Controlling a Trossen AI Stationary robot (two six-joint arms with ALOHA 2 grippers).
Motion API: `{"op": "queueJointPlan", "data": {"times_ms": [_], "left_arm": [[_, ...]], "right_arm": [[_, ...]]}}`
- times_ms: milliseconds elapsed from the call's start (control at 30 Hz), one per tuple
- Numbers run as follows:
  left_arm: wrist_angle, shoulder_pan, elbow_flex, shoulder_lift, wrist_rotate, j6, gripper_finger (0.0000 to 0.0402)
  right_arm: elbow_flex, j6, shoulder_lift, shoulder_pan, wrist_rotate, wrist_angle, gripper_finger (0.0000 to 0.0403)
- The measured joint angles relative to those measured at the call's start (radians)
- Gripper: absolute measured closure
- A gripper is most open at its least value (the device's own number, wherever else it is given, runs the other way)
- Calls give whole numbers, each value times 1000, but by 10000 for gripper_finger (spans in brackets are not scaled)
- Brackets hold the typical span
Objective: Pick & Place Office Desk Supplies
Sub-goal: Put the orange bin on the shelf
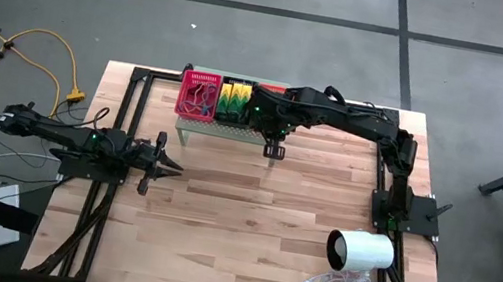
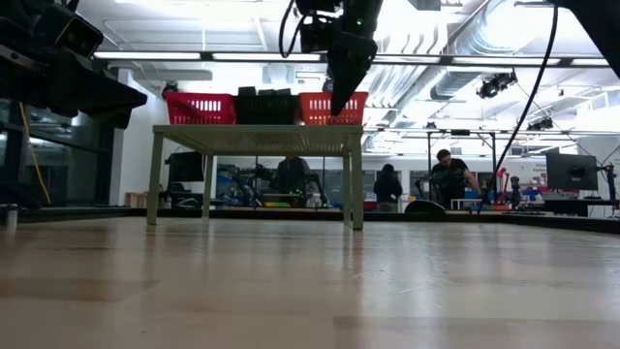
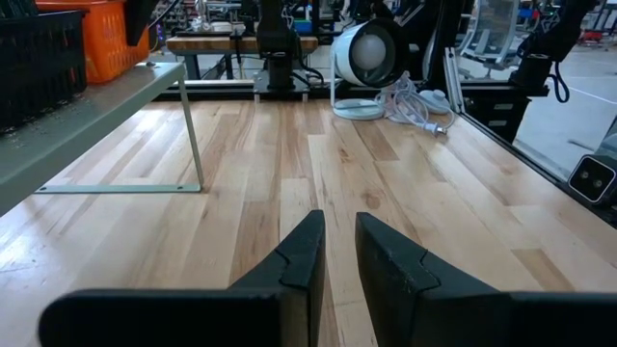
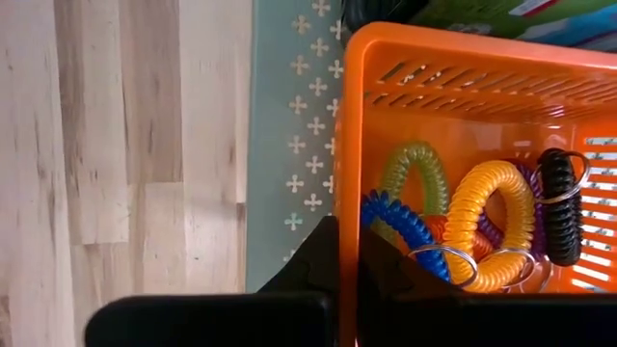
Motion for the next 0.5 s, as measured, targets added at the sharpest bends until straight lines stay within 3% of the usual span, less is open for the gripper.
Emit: {"op": "queueJointPlan", "data": {"times_ms": [500], "left_arm": [[0,0,0,0,0,0,345]], "right_arm": [[0,-14,0,5,12,4,401]]}}
